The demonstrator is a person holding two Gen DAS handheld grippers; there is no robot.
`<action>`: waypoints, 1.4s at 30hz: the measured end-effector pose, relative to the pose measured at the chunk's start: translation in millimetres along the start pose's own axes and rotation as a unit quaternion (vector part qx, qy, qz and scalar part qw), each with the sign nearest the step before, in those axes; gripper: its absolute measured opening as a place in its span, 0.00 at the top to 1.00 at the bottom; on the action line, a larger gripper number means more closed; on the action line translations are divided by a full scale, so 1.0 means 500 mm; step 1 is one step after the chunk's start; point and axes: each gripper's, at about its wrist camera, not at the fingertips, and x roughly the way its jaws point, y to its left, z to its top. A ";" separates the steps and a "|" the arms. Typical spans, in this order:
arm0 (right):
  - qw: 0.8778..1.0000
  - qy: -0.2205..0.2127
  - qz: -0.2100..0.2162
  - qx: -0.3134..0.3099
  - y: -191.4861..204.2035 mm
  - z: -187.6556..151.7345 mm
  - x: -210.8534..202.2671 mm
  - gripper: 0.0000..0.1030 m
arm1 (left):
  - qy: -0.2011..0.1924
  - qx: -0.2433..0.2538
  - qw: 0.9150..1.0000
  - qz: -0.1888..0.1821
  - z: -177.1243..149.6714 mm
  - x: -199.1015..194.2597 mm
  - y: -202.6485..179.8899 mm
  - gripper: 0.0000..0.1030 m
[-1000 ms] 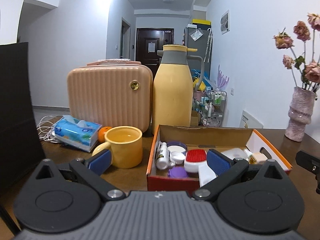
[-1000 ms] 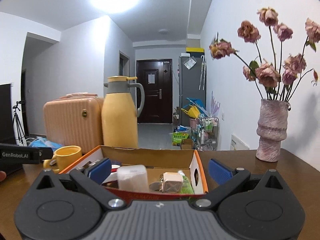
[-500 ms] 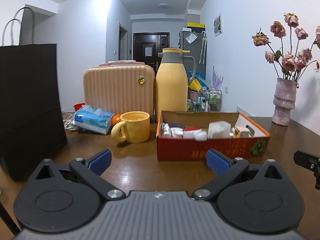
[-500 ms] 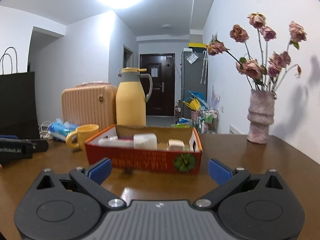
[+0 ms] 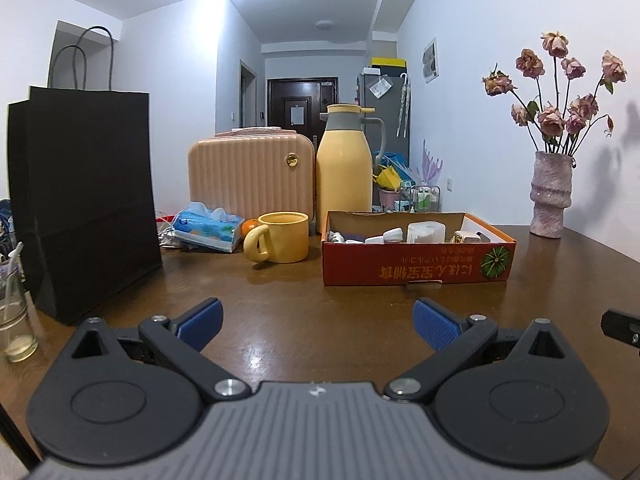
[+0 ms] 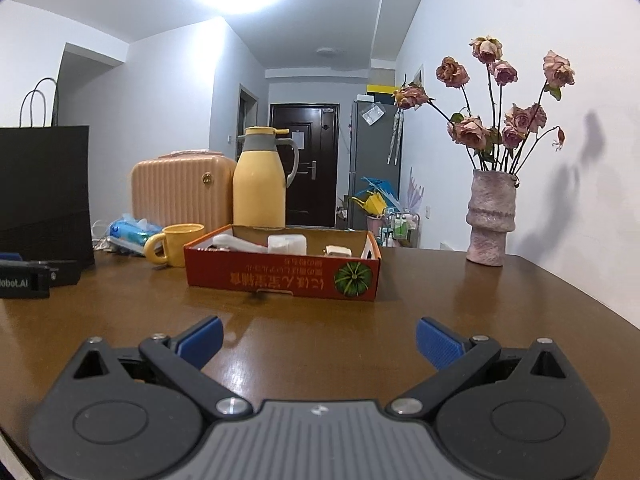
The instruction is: Organize rigid objects
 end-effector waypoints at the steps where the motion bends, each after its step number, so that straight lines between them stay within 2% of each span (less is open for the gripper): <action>1: 1.000 0.001 0.001 0.001 0.001 -0.005 -0.006 0.00 | 0.000 0.000 1.000 0.001 -0.004 -0.008 0.001 0.00; 12: 1.000 -0.012 0.004 -0.002 0.013 -0.015 -0.051 0.00 | 0.001 -0.003 1.000 0.002 -0.012 -0.044 0.006 0.00; 42: 1.000 -0.012 0.010 -0.004 0.022 -0.011 -0.050 0.00 | -0.004 -0.003 1.000 -0.004 -0.016 -0.049 0.011 0.00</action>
